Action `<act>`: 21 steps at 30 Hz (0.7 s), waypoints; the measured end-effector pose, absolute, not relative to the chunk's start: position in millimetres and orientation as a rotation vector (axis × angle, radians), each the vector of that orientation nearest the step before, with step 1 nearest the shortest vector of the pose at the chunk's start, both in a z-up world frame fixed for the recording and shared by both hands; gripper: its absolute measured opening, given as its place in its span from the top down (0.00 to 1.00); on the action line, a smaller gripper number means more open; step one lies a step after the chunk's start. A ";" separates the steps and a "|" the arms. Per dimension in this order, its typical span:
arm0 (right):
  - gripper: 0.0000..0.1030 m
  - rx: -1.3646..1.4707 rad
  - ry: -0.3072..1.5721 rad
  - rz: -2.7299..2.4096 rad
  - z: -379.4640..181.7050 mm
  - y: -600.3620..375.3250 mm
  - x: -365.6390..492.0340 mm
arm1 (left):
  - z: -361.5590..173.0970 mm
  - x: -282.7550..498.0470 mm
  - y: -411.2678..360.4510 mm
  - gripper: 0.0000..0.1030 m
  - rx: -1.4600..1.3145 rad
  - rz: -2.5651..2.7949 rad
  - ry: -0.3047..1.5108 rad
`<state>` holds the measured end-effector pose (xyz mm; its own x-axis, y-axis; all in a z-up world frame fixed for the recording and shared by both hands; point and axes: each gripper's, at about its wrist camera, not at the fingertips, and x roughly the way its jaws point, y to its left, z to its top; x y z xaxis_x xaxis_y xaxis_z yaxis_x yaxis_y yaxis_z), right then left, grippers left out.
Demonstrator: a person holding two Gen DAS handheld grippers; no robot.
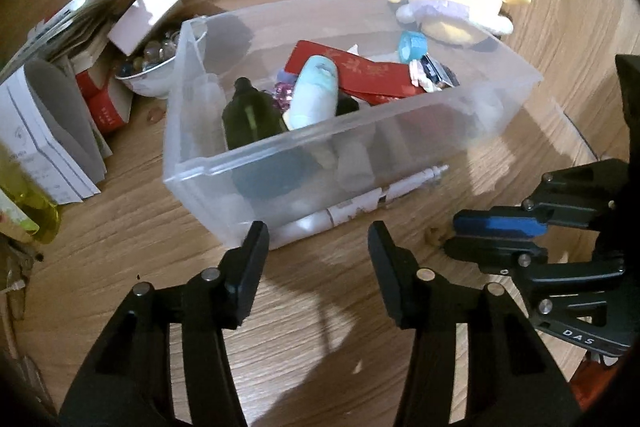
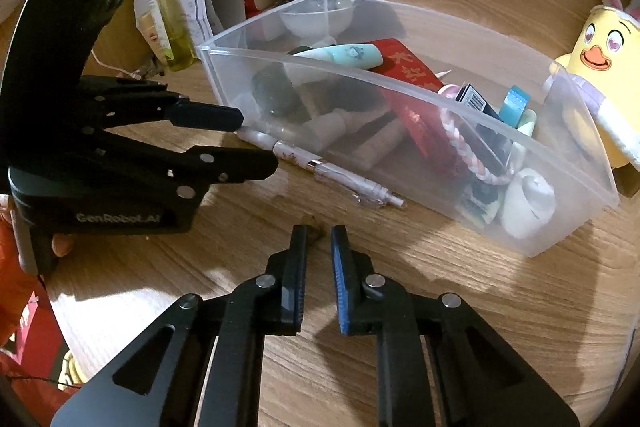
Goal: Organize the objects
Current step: 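Release bottle and card, then move both grippers toward the white pen, then grasp the white pen on the desk with the left gripper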
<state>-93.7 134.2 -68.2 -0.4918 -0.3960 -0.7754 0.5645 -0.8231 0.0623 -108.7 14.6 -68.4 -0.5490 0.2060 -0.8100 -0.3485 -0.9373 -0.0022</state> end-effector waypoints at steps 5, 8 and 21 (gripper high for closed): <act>0.89 1.116 0.250 -2.310 -64.1 141.7 -87.4 | -67.8 -106.9 12.9 0.51 -1.302 2.464 0.219; 0.89 1.116 0.231 -2.314 -60.3 145.8 -88.9 | -67.7 -97.5 5.1 0.53 -1.336 2.401 0.181; 0.72 1.103 0.294 -2.287 -60.2 123.9 -83.1 | -68.5 -105.1 10.1 0.53 -1.301 2.373 0.327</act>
